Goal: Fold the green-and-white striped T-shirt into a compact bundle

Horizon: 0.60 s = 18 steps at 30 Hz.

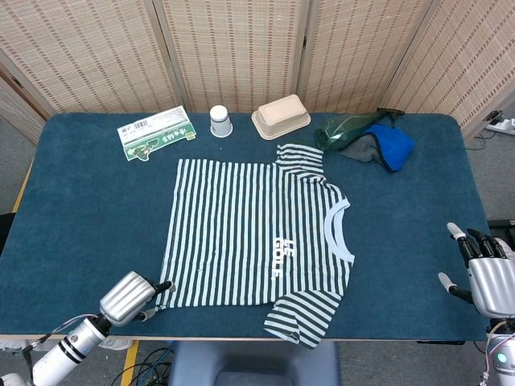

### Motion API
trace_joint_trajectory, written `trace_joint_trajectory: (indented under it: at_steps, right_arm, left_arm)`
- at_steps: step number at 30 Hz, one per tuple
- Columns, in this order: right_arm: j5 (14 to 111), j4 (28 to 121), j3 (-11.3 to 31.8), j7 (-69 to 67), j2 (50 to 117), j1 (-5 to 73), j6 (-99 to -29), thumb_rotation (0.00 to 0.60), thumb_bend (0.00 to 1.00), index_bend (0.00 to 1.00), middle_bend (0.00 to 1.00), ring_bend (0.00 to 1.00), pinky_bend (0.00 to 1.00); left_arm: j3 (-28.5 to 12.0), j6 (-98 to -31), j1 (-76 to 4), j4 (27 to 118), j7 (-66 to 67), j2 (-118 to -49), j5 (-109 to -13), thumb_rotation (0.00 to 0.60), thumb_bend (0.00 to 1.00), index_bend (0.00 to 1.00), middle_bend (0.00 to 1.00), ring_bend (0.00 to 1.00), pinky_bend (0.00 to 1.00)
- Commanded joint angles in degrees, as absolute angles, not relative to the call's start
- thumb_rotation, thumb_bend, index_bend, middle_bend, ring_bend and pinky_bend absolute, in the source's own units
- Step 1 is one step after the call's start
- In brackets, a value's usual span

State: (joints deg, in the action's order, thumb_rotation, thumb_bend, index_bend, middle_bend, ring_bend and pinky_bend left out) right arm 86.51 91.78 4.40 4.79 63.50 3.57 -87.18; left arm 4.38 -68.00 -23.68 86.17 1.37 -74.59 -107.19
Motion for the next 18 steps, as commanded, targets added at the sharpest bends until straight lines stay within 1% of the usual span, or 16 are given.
trace_joint_trajectory:
  at_steps: [1, 8, 18]
  right_arm:
    - [86.55, 91.66, 4.37, 4.68, 63.58, 3.58, -87.16, 0.6, 0.22, 0.08, 0.28, 0.19, 0.19]
    - [86.18, 91.27, 4.36, 4.36, 63.72, 3.46, -87.02, 0.6, 0.22, 0.08, 0.28, 0.19, 0.19]
    - [86.02, 90.95, 4.21, 4.12, 63.93, 3.36, -86.82, 0.6, 0.22, 0.08, 0.28, 0.19, 0.19]
  left_arm:
    - [4.77, -66.22, -24.58, 85.81, 2.59, -76.07, -106.12, 0.6, 0.15, 0.4, 0.89, 0.8, 0.96]
    - [4.54, -63.97, -25.3, 84.79, 4.96, -78.0, -102.96, 0.6, 0.15, 0.4, 0.89, 0.81, 0.96]
    - [5.36, -62.15, -25.53, 84.07, 6.78, -79.13, -99.96, 0.6, 0.15, 0.4, 0.89, 0.81, 0.96]
